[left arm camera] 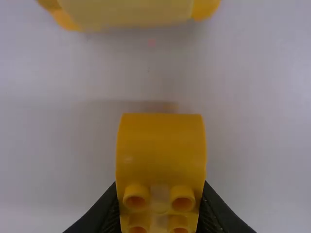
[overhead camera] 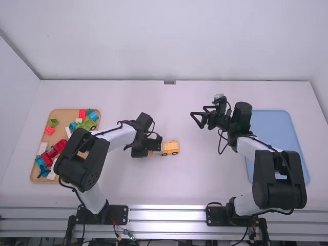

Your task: Assemble lego blocks to make yellow taxi

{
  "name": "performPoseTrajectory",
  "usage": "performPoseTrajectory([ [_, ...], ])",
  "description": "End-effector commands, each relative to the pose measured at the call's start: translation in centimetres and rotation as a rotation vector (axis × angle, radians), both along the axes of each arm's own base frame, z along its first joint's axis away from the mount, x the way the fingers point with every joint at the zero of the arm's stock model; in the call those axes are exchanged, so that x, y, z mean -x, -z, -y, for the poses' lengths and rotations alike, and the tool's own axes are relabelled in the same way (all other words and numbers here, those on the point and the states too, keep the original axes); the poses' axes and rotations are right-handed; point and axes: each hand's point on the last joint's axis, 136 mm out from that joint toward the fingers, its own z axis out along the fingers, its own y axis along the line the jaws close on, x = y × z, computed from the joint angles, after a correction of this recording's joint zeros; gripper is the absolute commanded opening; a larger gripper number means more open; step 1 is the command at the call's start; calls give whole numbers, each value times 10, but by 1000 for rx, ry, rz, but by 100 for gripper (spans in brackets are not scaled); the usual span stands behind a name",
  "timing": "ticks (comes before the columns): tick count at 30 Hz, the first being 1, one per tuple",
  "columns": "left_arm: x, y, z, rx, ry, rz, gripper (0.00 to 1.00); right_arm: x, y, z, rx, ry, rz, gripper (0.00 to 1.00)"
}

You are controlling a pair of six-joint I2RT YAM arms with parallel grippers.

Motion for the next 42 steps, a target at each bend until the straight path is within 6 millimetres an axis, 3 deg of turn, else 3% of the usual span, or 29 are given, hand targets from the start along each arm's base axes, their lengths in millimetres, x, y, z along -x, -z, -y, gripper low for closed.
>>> performPoseTrajectory([
  [1,-3,1,-1,-8,-2,-1,51,0,1,0,0,-4,0,98],
  [3,-3,1,1,-8,5,-1,99,0,2,0,0,-4,-1,98],
  [9,-21,-3,14,78,-65,56,99,0,1,0,0,-4,0,98],
  [15,-10,-20,33,374,-17,-50,99,2,2,-1,-5,-15,-5,98],
  [22,-16,-50,20,792,-77,-64,99,4,1,-3,-12,-30,-5,98],
  [26,-32,-40,-3,783,-240,-24,99,2,2,-2,-12,-15,-15,98],
  [29,-36,-38,-7,800,-419,-83,99,-2,7,3,8,25,-29,98],
  [31,-35,-37,-7,806,-450,-97,99,-7,16,11,41,84,-50,98],
  [34,-23,-44,4,883,-287,-70,99,-9,31,21,39,171,-161,99],
  [36,-12,-49,12,947,-151,-33,99,-4,32,16,42,134,-153,98],
  [39,4,-52,18,1028,-23,24,100,26,16,-12,71,-169,74,99],
  [42,7,-46,16,1037,-30,49,99,37,14,-17,80,-246,133,98],
])
